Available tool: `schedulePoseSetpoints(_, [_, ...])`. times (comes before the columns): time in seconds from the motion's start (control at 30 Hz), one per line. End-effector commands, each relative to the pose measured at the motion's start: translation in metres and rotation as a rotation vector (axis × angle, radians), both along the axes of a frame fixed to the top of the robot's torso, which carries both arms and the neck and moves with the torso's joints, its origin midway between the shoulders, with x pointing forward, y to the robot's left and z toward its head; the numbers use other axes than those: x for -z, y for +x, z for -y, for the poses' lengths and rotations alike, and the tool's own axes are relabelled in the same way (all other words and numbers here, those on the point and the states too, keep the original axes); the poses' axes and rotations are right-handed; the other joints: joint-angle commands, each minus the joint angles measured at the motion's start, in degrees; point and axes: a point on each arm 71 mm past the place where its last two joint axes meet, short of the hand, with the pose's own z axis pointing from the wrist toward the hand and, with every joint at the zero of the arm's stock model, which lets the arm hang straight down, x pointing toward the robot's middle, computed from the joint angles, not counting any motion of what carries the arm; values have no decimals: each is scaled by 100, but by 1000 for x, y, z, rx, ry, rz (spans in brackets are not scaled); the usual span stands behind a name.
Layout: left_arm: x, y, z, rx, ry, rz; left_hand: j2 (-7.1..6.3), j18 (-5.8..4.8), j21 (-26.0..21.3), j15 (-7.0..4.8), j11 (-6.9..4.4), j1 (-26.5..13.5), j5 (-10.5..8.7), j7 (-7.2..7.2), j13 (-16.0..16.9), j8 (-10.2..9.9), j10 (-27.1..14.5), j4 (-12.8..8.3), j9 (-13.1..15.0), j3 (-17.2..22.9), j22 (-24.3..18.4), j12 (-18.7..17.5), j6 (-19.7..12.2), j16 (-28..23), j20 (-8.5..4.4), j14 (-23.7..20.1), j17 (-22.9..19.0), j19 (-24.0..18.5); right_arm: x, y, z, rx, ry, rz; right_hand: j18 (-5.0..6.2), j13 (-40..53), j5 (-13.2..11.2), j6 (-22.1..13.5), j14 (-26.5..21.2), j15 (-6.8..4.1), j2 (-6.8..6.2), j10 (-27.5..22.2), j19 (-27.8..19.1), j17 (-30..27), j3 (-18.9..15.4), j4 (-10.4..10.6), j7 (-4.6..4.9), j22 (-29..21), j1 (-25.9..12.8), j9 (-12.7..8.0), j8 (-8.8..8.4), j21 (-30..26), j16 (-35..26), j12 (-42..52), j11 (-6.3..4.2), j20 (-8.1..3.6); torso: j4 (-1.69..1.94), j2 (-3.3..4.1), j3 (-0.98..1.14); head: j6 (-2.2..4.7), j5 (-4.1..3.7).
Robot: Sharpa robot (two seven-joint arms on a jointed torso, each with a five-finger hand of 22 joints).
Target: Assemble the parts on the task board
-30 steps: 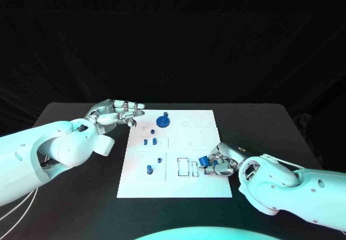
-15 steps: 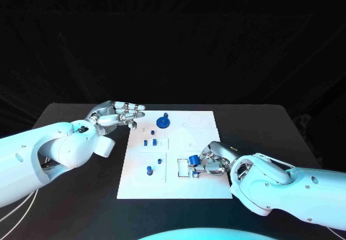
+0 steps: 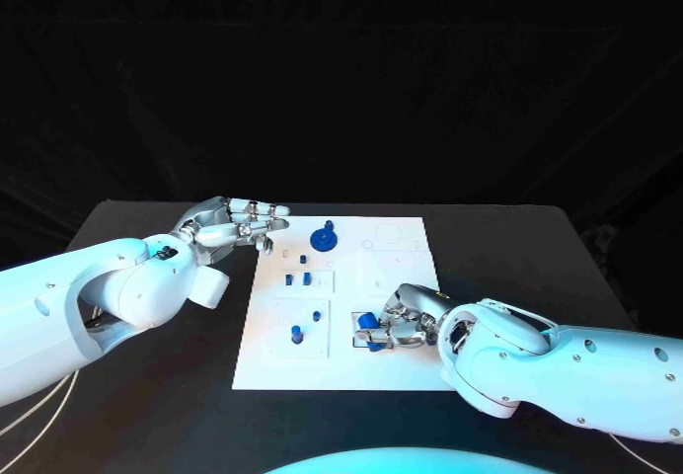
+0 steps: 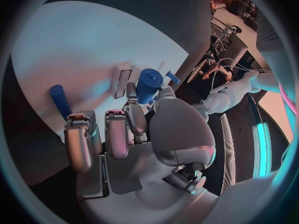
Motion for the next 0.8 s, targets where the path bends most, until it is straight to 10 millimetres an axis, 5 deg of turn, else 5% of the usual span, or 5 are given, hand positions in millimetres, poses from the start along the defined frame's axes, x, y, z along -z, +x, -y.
schedulePoseSetpoints(0.03, [-1, -1, 3, 21, -13, -2, 21, 80, -27, 1, -3, -18, 6, -2, 9, -6, -53, 4, -8, -22, -5, 37, -52, -24, 35, -32, -8, 7, 1, 2, -2, -19, -24, -1, -76, -9, -187, -51, 380, -41, -52, 2, 590, 412, -68, 0, 4, 1500, -112, 27, -27, 11, -21, -50, -7, -47, 2, -3, 4, -3, 9])
schedulePoseSetpoints(0.3, [-1, -1, 3, 20, -12, -3, 21, 80, -27, 1, -3, -18, 6, -2, 9, -6, -53, 4, -8, -22, -5, 37, -52, -24, 35, -32, -8, 7, -1, 4, -2, -21, -32, 38, -41, -223, -1400, -220, 361, 2, -757, -190, 512, 340, 117, 31, 62, 1430, -774, 123, -43, -113, -76, -409, 46, -13, -7, -7, 1, -1, 23])
schedulePoseSetpoints(0.43, [-1, -1, 2, 20, -12, -3, 21, 80, -27, 1, -3, -18, 6, -2, 9, -6, -53, 4, -8, -22, -5, 37, -52, -24, 35, -32, -8, 7, -3, 4, -2, -24, -30, 54, -36, -285, -1640, -249, 358, 10, -934, -237, 499, 339, 75, 38, 71, 1420, -970, 149, -39, -135, -82, -508, 55, -4, -9, -8, 3, -5, 16])
schedulePoseSetpoints(0.6, [-1, -1, 2, 19, -11, -4, 21, 80, -27, 1, -3, -18, 6, -2, 9, -6, -53, 4, -8, -22, -5, 37, -52, -24, 35, -32, -8, 7, -6, 1, -3, -31, -22, 73, -38, -283, -1693, -256, 361, 13, -969, -237, 505, 355, 59, 41, 72, 1425, -1050, 164, -33, -126, -76, -518, 57, 0, -6, -7, 4, -16, 8])
schedulePoseSetpoints(0.8, [-1, -1, 1, 17, -11, -4, 21, 80, -27, 1, -3, -18, 6, -2, 9, -6, -53, 4, -8, -22, -5, 37, -52, -24, 35, -32, -8, 7, -11, -3, 0, -36, -21, 99, -51, -190, -1424, -220, 369, 4, -812, -159, 534, 378, 178, 32, 55, 1451, -1044, 206, 6, -81, -67, -425, 43, -2, -10, -11, 4, -21, -8])
